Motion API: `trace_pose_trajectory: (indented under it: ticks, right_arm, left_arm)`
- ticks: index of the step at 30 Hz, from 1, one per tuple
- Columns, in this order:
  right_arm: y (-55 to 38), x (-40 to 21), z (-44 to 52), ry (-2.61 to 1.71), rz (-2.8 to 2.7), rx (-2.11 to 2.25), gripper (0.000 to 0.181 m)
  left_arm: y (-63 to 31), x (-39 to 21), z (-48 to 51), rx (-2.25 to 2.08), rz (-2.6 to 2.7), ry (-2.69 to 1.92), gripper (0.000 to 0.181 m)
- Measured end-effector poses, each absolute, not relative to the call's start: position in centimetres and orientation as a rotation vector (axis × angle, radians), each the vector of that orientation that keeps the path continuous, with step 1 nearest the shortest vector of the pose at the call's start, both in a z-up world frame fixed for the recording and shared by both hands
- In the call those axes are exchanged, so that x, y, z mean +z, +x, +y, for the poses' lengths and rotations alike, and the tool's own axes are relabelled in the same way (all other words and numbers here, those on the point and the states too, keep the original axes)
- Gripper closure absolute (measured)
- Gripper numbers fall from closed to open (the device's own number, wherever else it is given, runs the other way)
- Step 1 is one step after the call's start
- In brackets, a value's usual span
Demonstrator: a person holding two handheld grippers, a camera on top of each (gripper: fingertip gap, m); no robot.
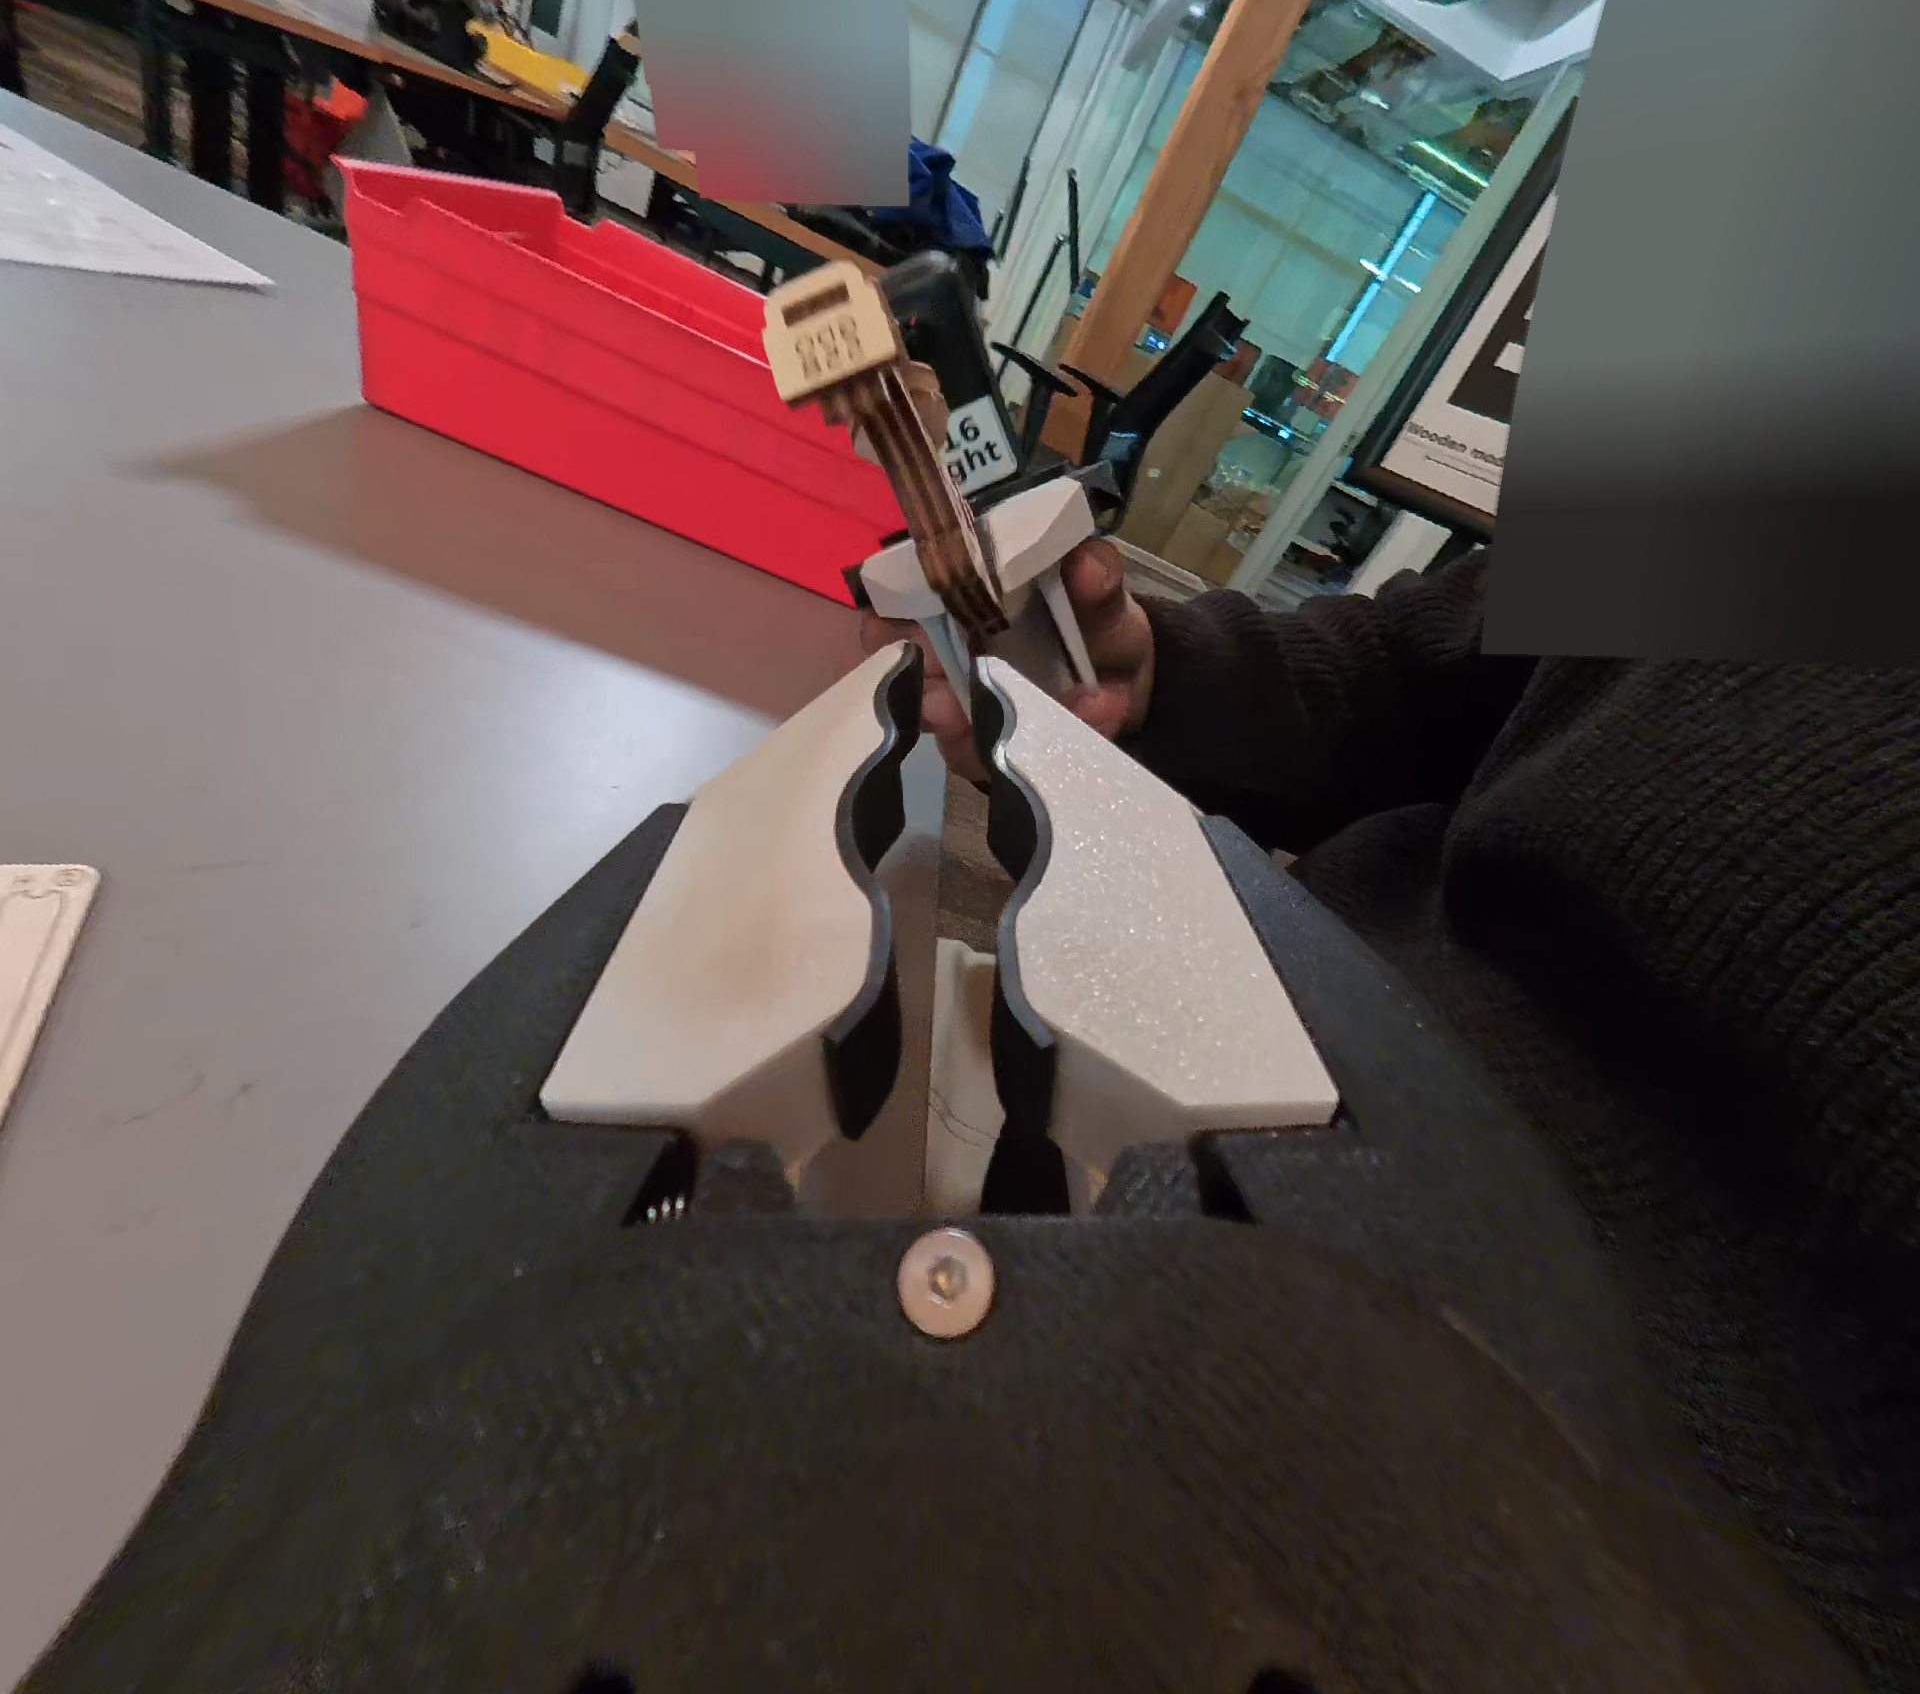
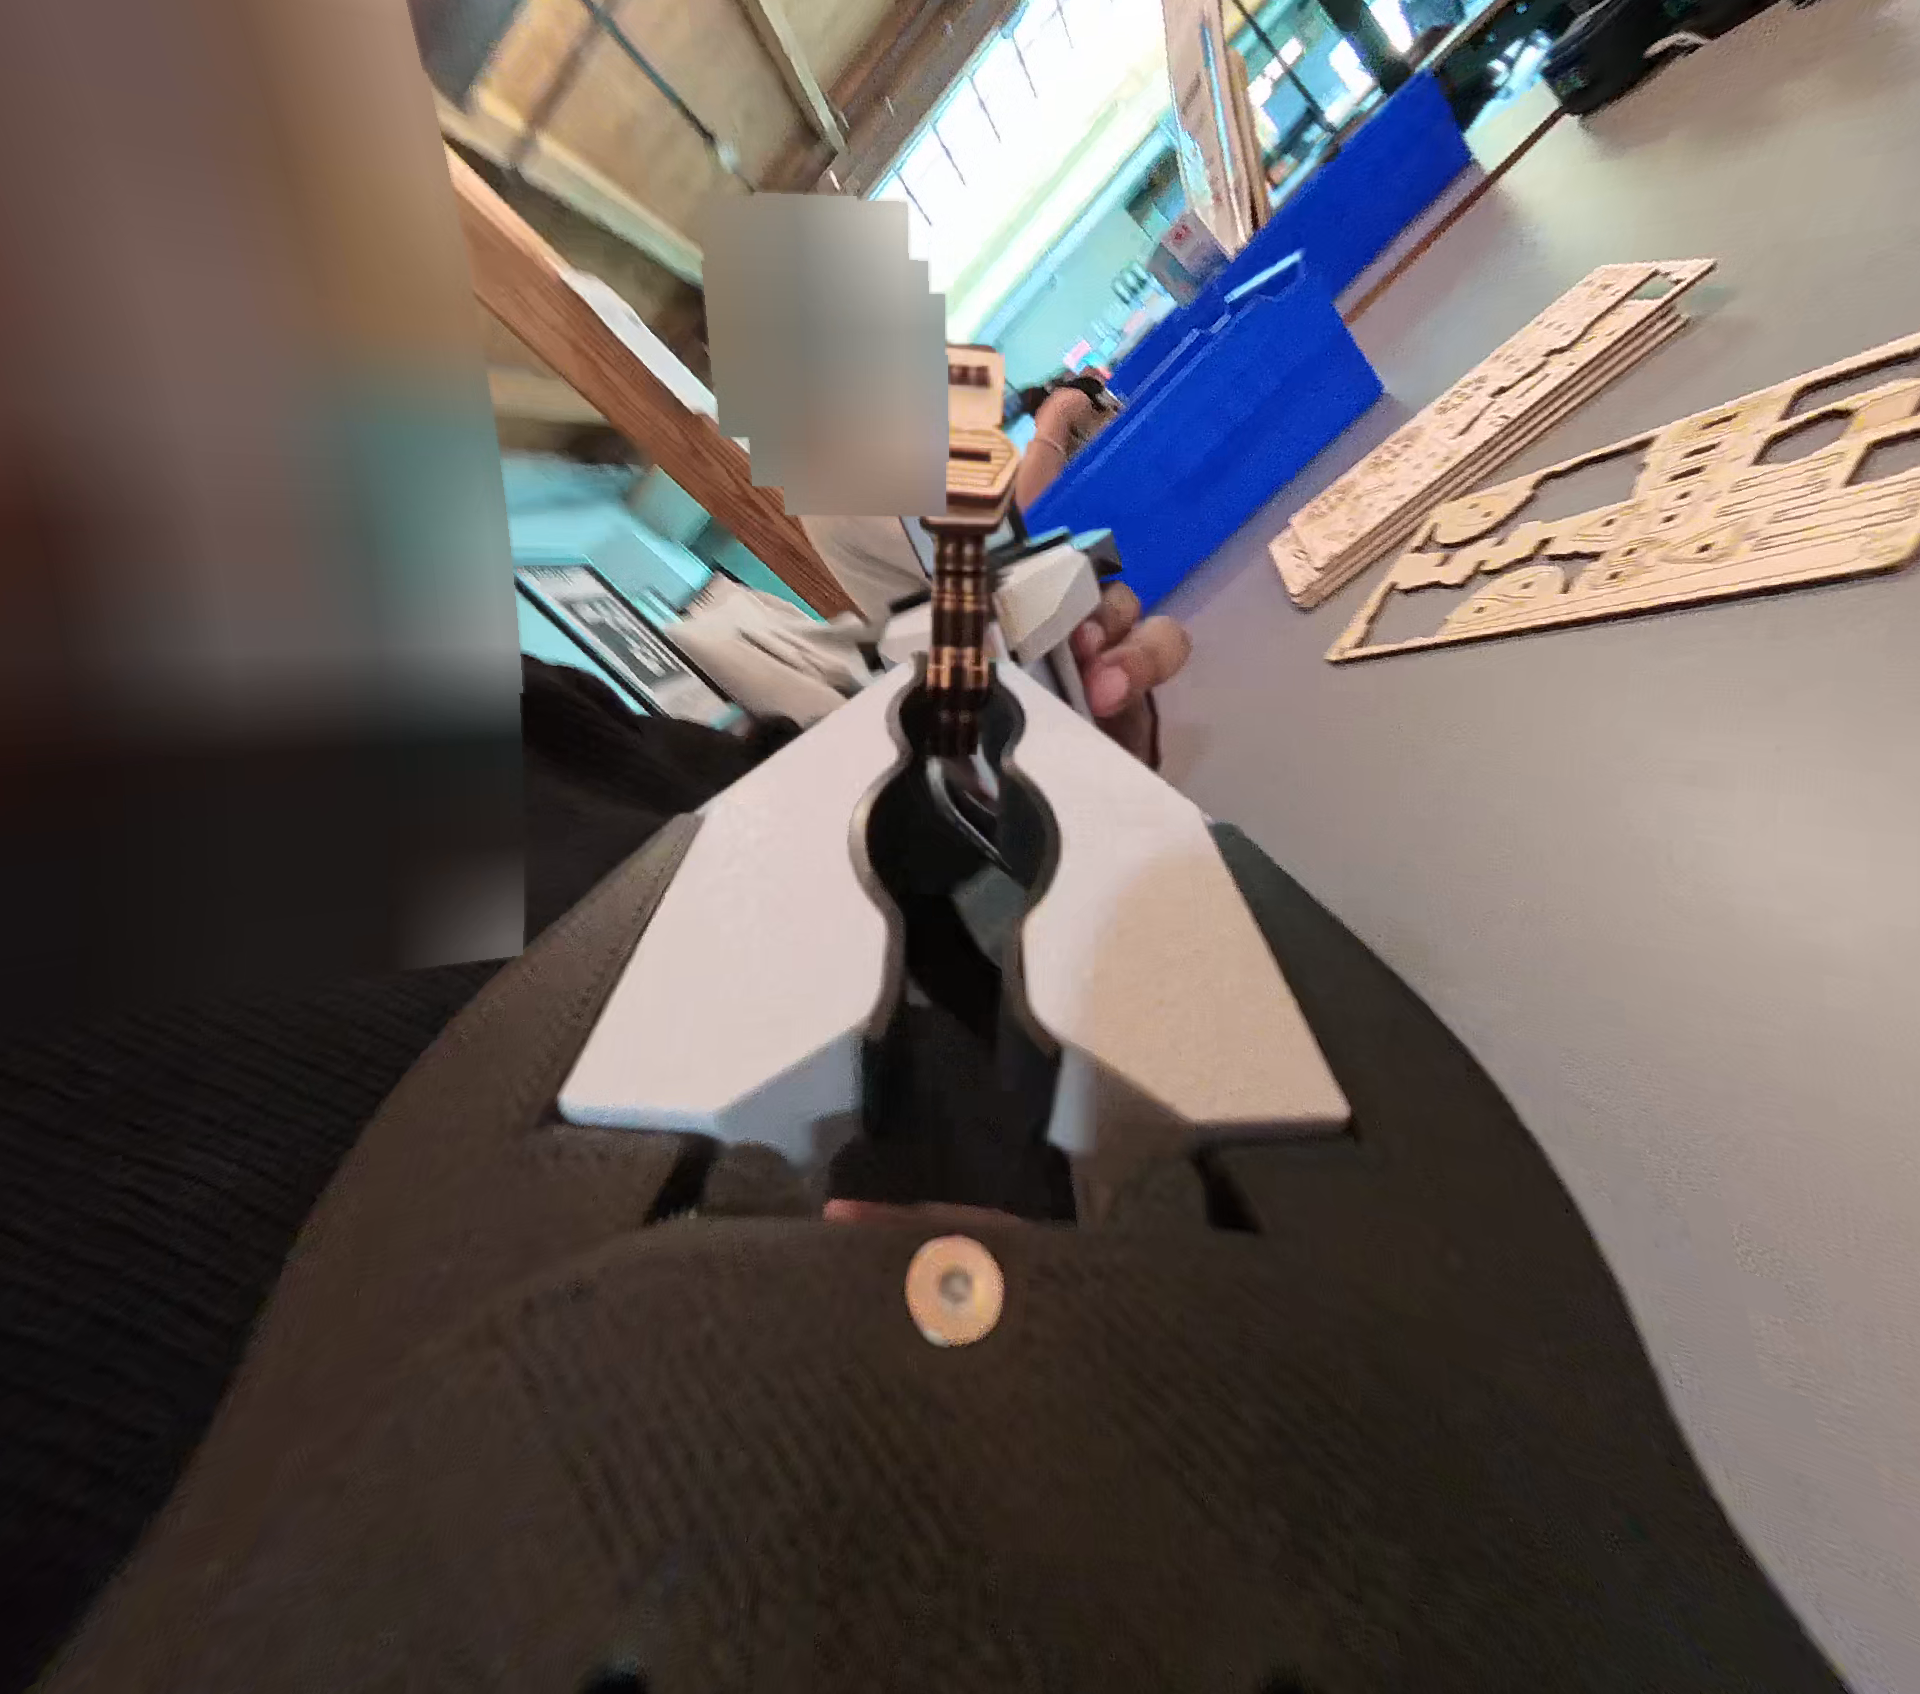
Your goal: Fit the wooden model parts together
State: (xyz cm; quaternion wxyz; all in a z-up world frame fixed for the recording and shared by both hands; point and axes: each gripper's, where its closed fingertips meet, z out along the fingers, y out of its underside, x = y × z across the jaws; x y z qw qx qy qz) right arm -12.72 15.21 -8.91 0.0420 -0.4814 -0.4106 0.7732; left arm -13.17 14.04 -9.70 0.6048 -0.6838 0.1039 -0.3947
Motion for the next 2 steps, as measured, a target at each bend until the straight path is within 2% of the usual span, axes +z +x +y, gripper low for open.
trace_pose_trajectory:
  ticks: [2]
  right_arm:
    - [-12.96, -8.46, 15.80, -1.525, -1.118, 2.501, 0.174]
  left_arm:
    - [-13.84, -9.46, 14.26, -0.853, 0.220, -1.572, 0.172]
